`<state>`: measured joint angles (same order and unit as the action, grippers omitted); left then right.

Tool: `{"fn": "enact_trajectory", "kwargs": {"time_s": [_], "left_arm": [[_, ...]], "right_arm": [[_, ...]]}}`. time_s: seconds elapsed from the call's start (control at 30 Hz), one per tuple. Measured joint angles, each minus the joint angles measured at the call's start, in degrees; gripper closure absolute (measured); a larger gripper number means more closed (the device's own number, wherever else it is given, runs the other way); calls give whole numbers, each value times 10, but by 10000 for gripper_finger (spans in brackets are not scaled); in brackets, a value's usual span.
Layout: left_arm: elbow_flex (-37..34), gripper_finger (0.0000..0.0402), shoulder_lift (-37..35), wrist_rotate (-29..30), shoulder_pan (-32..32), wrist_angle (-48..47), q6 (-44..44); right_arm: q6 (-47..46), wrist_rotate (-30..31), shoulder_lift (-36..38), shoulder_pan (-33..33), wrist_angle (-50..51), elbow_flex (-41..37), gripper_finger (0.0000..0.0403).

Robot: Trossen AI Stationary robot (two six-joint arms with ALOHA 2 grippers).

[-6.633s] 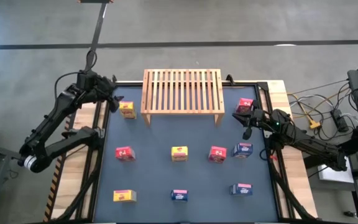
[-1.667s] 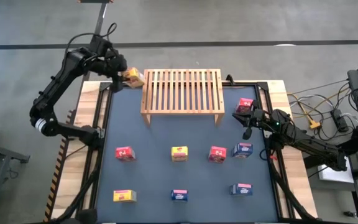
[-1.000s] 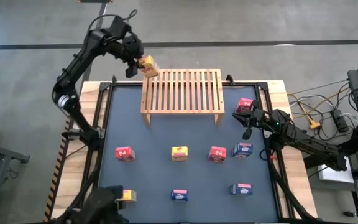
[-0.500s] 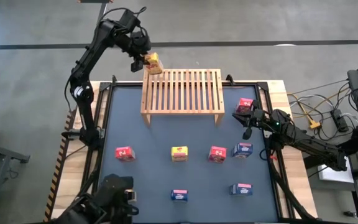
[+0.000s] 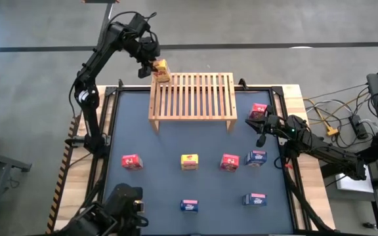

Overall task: Stack cereal on shelf
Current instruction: Put the top left yellow cereal box on the shelf

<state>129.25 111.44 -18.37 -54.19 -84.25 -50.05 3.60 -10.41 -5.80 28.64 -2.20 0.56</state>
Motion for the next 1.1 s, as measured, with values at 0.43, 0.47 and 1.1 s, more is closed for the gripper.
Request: {"fn": "enact_trajectory", "kwargs": {"time_s": [0.43,0.47,1.1], "left_arm": [[0,194,0,0,5,6,15],[0,190,0,0,7,6,15],[0,237,0,-1,14,11,-13]], "right_arm": [[0,0,0,0,0,0,394],[0,0,0,0,0,0,394],[0,0,0,0,0,0,394]]}}
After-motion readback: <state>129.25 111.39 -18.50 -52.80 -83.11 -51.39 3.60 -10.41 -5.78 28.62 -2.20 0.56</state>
